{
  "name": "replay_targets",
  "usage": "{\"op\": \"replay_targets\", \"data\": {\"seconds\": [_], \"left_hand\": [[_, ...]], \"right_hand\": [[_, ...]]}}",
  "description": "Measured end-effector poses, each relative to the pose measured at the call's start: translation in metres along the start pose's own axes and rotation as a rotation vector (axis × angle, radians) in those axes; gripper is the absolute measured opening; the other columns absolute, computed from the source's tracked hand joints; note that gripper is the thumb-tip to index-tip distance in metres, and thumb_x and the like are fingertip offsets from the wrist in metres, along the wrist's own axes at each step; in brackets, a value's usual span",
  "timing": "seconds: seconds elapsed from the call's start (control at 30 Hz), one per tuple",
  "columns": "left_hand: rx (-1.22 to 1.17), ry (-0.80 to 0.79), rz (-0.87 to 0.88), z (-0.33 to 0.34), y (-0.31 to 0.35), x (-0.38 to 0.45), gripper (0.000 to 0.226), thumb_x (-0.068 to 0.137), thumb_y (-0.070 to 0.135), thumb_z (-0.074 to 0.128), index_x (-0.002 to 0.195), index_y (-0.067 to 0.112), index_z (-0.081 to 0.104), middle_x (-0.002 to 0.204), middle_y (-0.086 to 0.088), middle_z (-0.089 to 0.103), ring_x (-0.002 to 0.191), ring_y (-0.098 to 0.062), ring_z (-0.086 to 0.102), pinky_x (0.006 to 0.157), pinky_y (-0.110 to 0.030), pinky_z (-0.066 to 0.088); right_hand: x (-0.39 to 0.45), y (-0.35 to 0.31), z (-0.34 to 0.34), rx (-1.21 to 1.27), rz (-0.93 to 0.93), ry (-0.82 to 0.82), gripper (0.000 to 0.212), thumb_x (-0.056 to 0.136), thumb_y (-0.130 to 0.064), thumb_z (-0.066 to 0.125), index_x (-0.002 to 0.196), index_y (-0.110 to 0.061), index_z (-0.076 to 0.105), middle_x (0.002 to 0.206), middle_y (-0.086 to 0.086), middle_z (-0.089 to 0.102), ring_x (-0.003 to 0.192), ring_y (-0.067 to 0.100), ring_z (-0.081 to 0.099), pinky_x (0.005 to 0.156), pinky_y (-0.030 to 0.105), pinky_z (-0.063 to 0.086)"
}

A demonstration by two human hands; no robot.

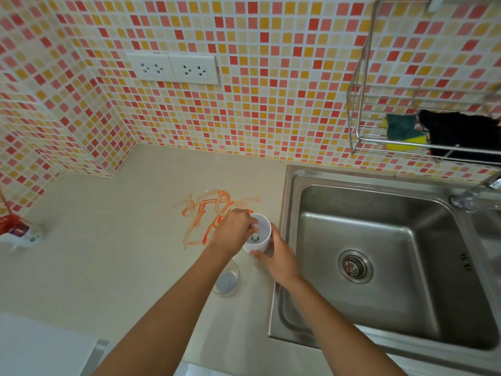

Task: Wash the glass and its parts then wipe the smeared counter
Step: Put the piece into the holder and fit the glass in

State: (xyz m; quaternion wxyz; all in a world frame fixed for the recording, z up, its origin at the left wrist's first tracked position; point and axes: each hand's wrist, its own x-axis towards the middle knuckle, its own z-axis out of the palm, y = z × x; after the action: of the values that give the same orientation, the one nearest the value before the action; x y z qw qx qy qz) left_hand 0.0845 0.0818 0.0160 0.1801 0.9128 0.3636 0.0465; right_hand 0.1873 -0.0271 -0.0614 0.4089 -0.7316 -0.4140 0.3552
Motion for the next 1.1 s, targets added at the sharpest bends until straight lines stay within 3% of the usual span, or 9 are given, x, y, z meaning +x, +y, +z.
{"op": "replay_targets", "data": {"seconds": [0.2,0.3,0.47,0.57,0.67,0.77,0.83,0.97,1.1], "left_hand": [[-0.165,0.057,-0.049,-0.014,-0.008,-0.019,0.034,0.090,0.028,0.063,0.121,0.014,0.064,0.104,-0.005,0.070,0.091,-0.022,0.061,0.080,-0.031,0.047],[-0.312,0.344,-0.152,-0.025,-0.016,-0.055,0.015,0.090,0.027,0.065,0.095,0.014,0.072,0.083,0.002,0.070,0.071,-0.016,0.060,0.069,-0.028,0.049],[-0.513,0.549,-0.542,0.001,-0.028,-0.138,0.032,0.094,0.033,0.055,0.064,0.021,0.060,0.061,0.007,0.062,0.060,-0.013,0.060,0.061,-0.025,0.046],[-0.580,0.526,-0.591,0.041,-0.034,-0.169,0.018,0.092,0.014,0.060,0.085,0.030,0.059,0.076,0.007,0.065,0.073,-0.015,0.064,0.066,-0.035,0.052],[-0.645,0.375,-0.618,0.077,-0.038,-0.181,0.058,0.076,0.008,0.075,0.121,0.031,0.047,0.105,0.005,0.056,0.092,-0.015,0.057,0.081,-0.034,0.051],[-0.647,0.256,-0.617,0.097,-0.040,-0.177,0.098,0.059,0.035,0.089,0.139,0.022,0.035,0.124,0.008,0.043,0.109,-0.014,0.049,0.094,-0.033,0.044],[-0.662,0.264,-0.582,0.097,-0.037,-0.167,0.102,0.055,0.045,0.089,0.139,0.024,0.036,0.128,0.010,0.045,0.115,-0.011,0.047,0.097,-0.031,0.043],[-0.703,0.349,-0.540,0.089,-0.027,-0.155,0.070,0.062,0.032,0.087,0.115,0.046,0.043,0.112,0.028,0.051,0.103,0.009,0.052,0.083,-0.004,0.039],[-0.740,0.348,-0.558,0.092,-0.035,-0.167,0.076,0.064,0.034,0.086,0.124,0.033,0.040,0.120,0.018,0.052,0.111,-0.009,0.056,0.089,-0.022,0.046]], "right_hand": [[0.001,0.002,0.000,0.007,0.013,0.006,0.069,0.072,-0.036,0.080,0.129,-0.043,0.042,0.115,-0.020,0.063,0.102,0.002,0.060,0.086,0.026,0.050],[0.002,0.002,0.001,0.022,0.035,0.019,0.070,0.067,-0.034,0.083,0.122,-0.048,0.042,0.111,-0.024,0.061,0.101,0.002,0.059,0.084,0.026,0.049],[0.006,0.001,0.006,0.019,0.085,0.020,0.092,0.046,-0.047,0.083,0.124,-0.049,0.034,0.123,-0.017,0.059,0.111,0.014,0.058,0.092,0.039,0.050],[0.010,0.001,0.008,-0.017,0.108,0.026,0.093,0.044,-0.050,0.081,0.124,-0.047,0.035,0.123,-0.013,0.059,0.112,0.017,0.057,0.092,0.042,0.049],[0.008,0.003,0.007,-0.036,0.100,0.023,0.087,0.048,-0.048,0.083,0.122,-0.045,0.038,0.120,-0.012,0.060,0.110,0.016,0.057,0.091,0.040,0.049],[-0.001,0.008,0.006,-0.057,0.068,-0.024,0.088,0.048,-0.053,0.082,0.123,-0.048,0.038,0.120,-0.015,0.060,0.112,0.012,0.056,0.091,0.037,0.050],[-0.007,0.013,0.005,-0.061,0.050,-0.057,0.089,0.049,-0.052,0.083,0.126,-0.046,0.039,0.121,-0.017,0.060,0.113,0.010,0.055,0.092,0.034,0.049],[-0.014,0.017,0.005,-0.055,0.052,-0.097,0.086,0.054,-0.051,0.080,0.130,-0.045,0.039,0.122,-0.017,0.058,0.114,0.009,0.055,0.095,0.034,0.048],[-0.016,0.019,0.004,-0.032,0.051,-0.121,0.085,0.055,-0.051,0.078,0.131,-0.048,0.039,0.125,-0.018,0.058,0.115,0.006,0.056,0.099,0.035,0.047]]}}
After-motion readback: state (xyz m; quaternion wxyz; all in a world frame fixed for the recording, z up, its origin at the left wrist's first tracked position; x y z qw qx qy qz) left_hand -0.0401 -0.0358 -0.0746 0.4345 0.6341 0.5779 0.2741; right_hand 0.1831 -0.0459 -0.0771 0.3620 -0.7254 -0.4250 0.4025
